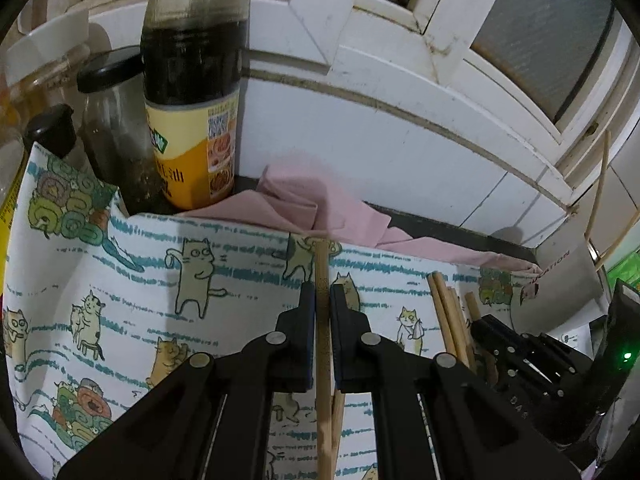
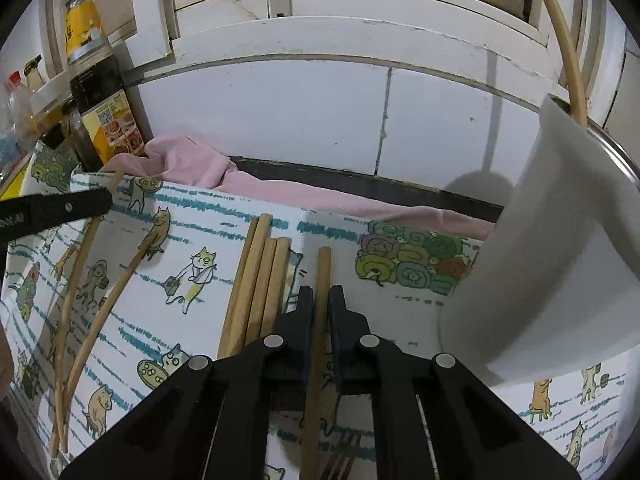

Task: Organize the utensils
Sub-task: 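Close the left gripper on another wooden chopstick on the cloth, then lift the chopstick with the left gripper and lower it into the white cup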

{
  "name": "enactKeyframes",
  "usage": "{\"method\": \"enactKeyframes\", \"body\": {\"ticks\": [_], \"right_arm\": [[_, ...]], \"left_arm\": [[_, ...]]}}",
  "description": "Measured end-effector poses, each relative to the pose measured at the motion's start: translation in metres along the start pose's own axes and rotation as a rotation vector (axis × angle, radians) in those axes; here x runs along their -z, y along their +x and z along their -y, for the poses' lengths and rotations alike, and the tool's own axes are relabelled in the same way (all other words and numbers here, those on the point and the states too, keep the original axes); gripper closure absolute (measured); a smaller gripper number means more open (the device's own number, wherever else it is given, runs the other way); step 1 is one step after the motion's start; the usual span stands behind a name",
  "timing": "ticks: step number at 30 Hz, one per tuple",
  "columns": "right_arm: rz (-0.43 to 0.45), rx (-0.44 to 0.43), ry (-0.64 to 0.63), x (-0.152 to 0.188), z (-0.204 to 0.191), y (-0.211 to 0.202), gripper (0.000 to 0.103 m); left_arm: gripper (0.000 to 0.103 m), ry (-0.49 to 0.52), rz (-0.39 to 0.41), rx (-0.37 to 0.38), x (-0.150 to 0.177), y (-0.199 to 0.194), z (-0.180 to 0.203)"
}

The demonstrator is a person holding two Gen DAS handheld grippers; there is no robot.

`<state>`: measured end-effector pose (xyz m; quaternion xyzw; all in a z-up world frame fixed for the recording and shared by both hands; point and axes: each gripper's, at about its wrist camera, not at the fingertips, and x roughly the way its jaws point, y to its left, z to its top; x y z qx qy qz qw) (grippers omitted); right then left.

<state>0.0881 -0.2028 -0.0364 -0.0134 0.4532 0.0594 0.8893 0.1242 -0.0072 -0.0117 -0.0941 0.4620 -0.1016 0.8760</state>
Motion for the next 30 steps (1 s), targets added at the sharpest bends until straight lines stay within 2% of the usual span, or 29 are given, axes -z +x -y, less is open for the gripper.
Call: {"method": "enactKeyframes", "body": {"ticks": [7, 9, 12, 17, 22, 26, 30], "right_arm": [[0.066, -0.055, 0.023, 0.000, 0.012, -0.022, 0.095], [0.103, -0.071, 0.021, -0.001, 0.012, -0.032, 0.095], [0.158, -0.097, 0.020, -0.004, 0.008, -0.050, 0.095], [0.207, -0.110, 0.015, -0.007, 0.007, -0.076, 0.095], [0.283, -0.140, 0.044, -0.008, 0.015, -0.098, 0.095], [0.333, -0.190, 0.064, -0.008, 0.022, -0.117, 0.095], [0.390, -0.221, 0.086, -0.007, 0.030, -0.136, 0.095]], "left_arm": [[0.097, 0.020, -0.008, 0.005, 0.002, 0.003, 0.006], [0.097, 0.018, 0.001, 0.054, 0.002, 0.001, 0.008], [0.097, -0.009, 0.005, 0.169, 0.001, -0.005, 0.005], [0.097, -0.010, 0.089, 0.205, 0.001, -0.023, 0.004], [0.097, 0.015, 0.209, 0.232, 0.002, -0.051, 0.007], [0.097, 0.030, 0.258, 0.253, -0.001, -0.066, 0.010], [0.097, 0.010, 0.308, 0.311, -0.002, -0.084, 0.001]]}}
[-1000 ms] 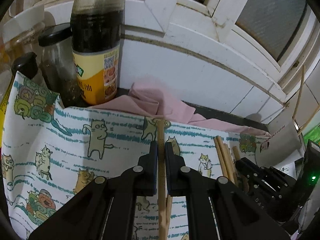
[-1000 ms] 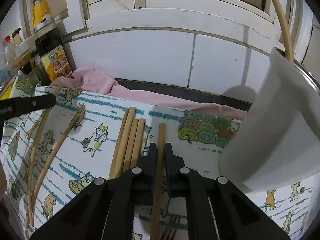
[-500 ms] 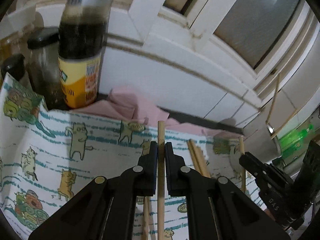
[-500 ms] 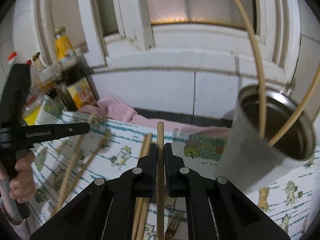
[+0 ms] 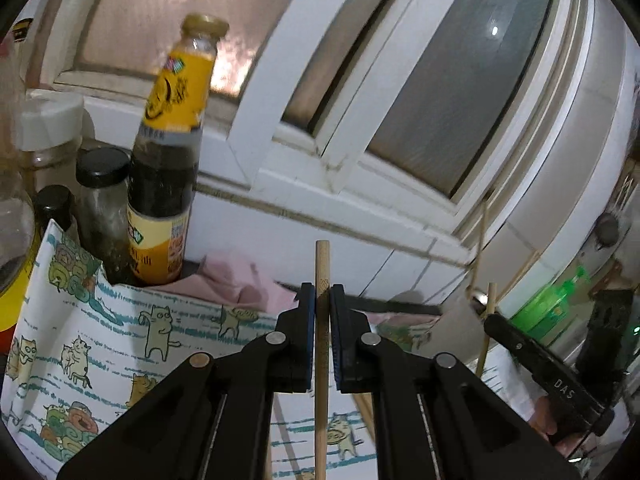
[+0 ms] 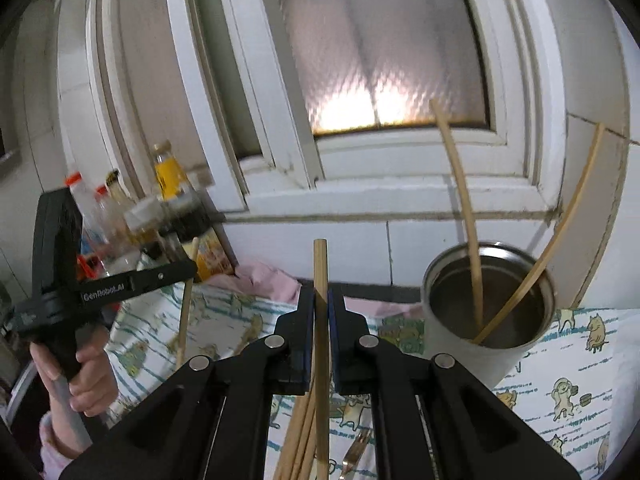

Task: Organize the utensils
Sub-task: 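Lift the chopstick with the left gripper and lower it into the white cup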

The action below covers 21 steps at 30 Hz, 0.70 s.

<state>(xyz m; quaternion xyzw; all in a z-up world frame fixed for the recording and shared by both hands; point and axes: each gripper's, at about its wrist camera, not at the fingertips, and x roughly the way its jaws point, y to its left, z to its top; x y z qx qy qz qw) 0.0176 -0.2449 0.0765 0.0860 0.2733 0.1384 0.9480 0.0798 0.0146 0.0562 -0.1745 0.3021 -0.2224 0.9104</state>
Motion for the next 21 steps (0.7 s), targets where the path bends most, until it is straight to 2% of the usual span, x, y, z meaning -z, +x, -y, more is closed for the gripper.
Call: {"method": "enactKeyframes", "body": {"ticks": [6, 11, 14, 17, 21], "right_arm": [[0.114, -0.081, 0.031, -0.006, 0.001, -0.031, 0.095], [0.197, -0.103, 0.062, -0.010, 0.007, -0.049, 0.095], [0.246, -0.129, 0.079, -0.013, 0.011, -0.059, 0.095], [0.304, -0.148, 0.078, -0.013, 0.012, -0.072, 0.095], [0.379, -0.126, 0.055, -0.013, 0.016, -0.081, 0.095]], "left_arm": [[0.097, -0.058, 0.076, 0.113, -0.007, -0.023, -0.007], [0.097, -0.083, 0.143, 0.102, -0.009, -0.034, -0.010], [0.097, -0.082, 0.210, 0.109, -0.008, -0.048, -0.009], [0.097, -0.059, 0.286, 0.085, -0.006, -0.063, -0.004], [0.097, -0.046, 0.325, 0.075, -0.004, -0.071, -0.001]]}}
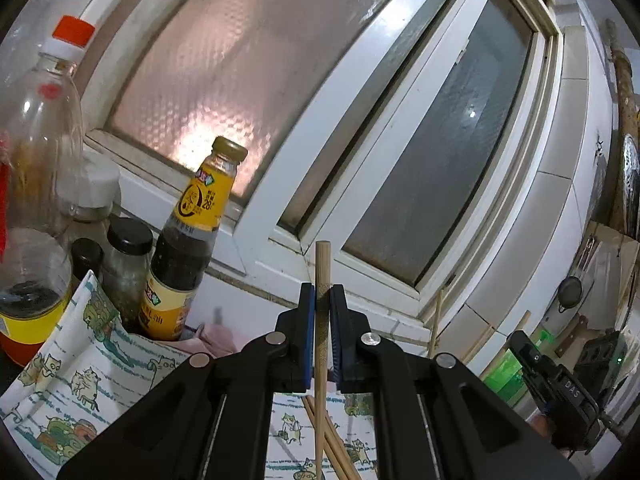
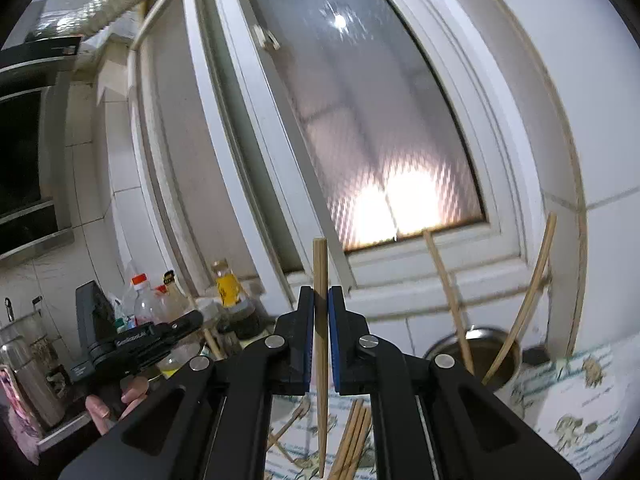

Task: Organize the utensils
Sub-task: 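Lift the chopstick with the left gripper and lower it into the white cup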

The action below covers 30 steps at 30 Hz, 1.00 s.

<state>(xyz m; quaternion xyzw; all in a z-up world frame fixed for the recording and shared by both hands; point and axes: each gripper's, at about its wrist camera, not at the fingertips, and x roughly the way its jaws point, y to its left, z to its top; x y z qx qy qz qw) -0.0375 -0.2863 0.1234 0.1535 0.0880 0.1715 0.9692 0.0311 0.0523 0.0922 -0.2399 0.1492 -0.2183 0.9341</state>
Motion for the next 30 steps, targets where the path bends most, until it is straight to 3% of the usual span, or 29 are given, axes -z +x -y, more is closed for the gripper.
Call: {"method": "enactKeyframes", "body": {"ticks": [4, 7, 10, 12, 15, 23, 25, 27, 30], "right_arm": [[0.009, -0.011, 0.041, -0.004, 0.009, -0.002, 0.095], [0.063, 0.012, 0.012, -0.008, 0.010, -0.011, 0.095], [0.086, 0.027, -0.018, -0.009, 0.013, -0.012, 0.095], [0.060, 0.050, -0.025, -0.008, 0.015, -0.006, 0.095], [0.050, 0.014, -0.015, -0.008, 0.015, -0.008, 0.095], [0.129, 0.001, -0.040, -0.016, 0.009, -0.030, 0.095], [0.156, 0.028, -0.043, -0.019, 0.012, -0.036, 0.095], [0.180, 0.007, -0.002, -0.024, 0.021, -0.046, 0.095], [0.263, 0.001, 0.018, -0.032, 0.031, -0.070, 0.095]], "left_arm": [[0.097, 0.044, 0.036, -0.029, 0.000, -0.006, 0.005], [0.097, 0.072, 0.081, -0.007, -0.004, -0.022, 0.015], [0.097, 0.103, 0.129, -0.046, -0.012, -0.032, 0.038], [0.097, 0.122, 0.133, -0.063, -0.016, -0.033, 0.054], [0.097, 0.146, 0.117, -0.078, -0.020, -0.030, 0.079], [0.097, 0.276, 0.118, -0.119, -0.008, -0.017, 0.135], [0.097, 0.263, 0.089, -0.097, -0.008, -0.013, 0.145], [0.097, 0.217, 0.066, -0.019, -0.011, -0.011, 0.153], [0.097, 0.236, 0.106, 0.011, -0.013, -0.010, 0.178]]}}
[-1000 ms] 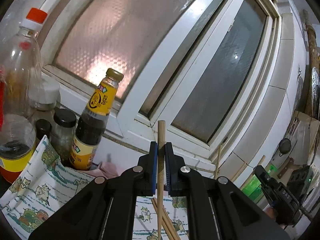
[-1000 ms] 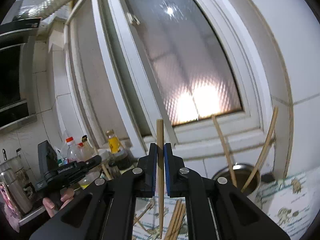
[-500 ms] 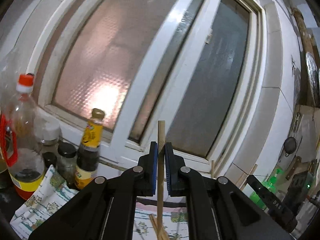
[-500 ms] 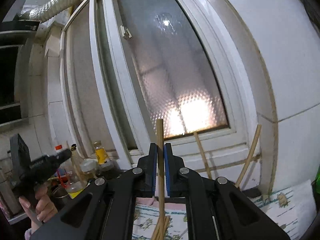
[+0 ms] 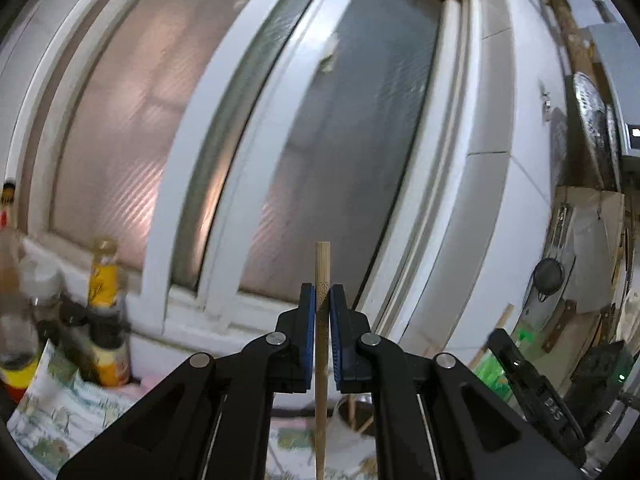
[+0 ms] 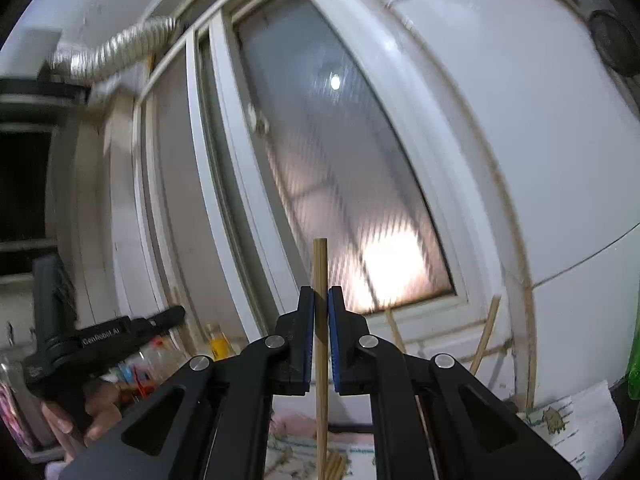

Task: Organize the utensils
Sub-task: 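Lift the chopstick with the left gripper and lower it into the white cup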

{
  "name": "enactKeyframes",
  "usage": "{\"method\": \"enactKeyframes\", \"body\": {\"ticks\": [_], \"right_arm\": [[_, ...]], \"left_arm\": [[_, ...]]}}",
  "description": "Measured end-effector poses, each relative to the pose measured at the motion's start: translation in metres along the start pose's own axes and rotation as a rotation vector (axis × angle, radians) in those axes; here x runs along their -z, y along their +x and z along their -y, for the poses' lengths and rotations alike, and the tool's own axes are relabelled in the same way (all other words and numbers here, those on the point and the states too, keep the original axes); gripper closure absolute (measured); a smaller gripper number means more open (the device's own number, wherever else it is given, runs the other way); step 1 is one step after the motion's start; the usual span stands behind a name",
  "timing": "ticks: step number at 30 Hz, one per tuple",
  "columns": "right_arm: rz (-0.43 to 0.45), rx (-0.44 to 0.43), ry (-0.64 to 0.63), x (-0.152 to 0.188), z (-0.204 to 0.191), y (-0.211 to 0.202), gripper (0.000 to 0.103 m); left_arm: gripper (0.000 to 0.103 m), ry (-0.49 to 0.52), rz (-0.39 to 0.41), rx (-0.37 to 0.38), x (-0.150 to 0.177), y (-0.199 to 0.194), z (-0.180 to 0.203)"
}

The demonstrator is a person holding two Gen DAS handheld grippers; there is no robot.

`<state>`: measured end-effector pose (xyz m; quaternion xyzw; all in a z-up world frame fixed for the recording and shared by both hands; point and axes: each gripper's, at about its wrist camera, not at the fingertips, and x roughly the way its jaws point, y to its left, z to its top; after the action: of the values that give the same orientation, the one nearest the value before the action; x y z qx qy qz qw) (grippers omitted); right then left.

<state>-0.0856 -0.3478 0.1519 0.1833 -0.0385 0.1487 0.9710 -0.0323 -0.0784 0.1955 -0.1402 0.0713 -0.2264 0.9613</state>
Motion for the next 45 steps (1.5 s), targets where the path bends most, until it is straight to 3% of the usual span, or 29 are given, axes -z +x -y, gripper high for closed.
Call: {"method": "enactKeyframes", "body": {"ticks": [5, 7, 10, 19, 24, 27, 32, 35, 39, 45], "right_arm": [[0.104, 0.060, 0.042, -0.014, 0.014, -0.022, 0.095], [0.147, 0.090, 0.031, -0.016, 0.015, -0.030, 0.095], [0.205, 0.154, 0.043, -0.018, 0.024, -0.037, 0.095], [0.304, 0.314, 0.141, -0.011, 0.065, -0.021, 0.095], [0.261, 0.348, 0.207, -0.004, 0.083, -0.001, 0.095], [0.209, 0.382, 0.153, 0.001, 0.083, 0.012, 0.095], [0.048, 0.349, 0.119, 0.012, 0.085, 0.041, 0.095], [-0.052, 0.278, 0.134, 0.023, 0.087, 0.057, 0.095], [-0.112, 0.296, 0.056, 0.034, 0.077, 0.073, 0.095], [-0.205, 0.288, 0.083, 0.045, 0.085, 0.085, 0.095]], "left_arm": [[0.097, 0.008, 0.083, 0.028, -0.009, 0.010, 0.034], [0.097, -0.005, 0.091, 0.062, -0.009, 0.020, 0.044], [0.097, 0.010, 0.111, 0.052, -0.007, 0.036, 0.059], [0.097, -0.012, 0.005, 0.011, 0.039, 0.090, 0.051], [0.097, -0.031, -0.039, -0.007, 0.059, 0.107, 0.038], [0.097, -0.036, -0.076, -0.005, 0.067, 0.114, 0.032], [0.097, -0.016, -0.084, 0.020, 0.079, 0.114, 0.024], [0.097, -0.030, -0.104, 0.014, 0.085, 0.118, 0.017], [0.097, -0.079, -0.149, 0.031, 0.088, 0.128, 0.005], [0.096, -0.085, -0.211, 0.047, 0.097, 0.140, 0.000]]}}
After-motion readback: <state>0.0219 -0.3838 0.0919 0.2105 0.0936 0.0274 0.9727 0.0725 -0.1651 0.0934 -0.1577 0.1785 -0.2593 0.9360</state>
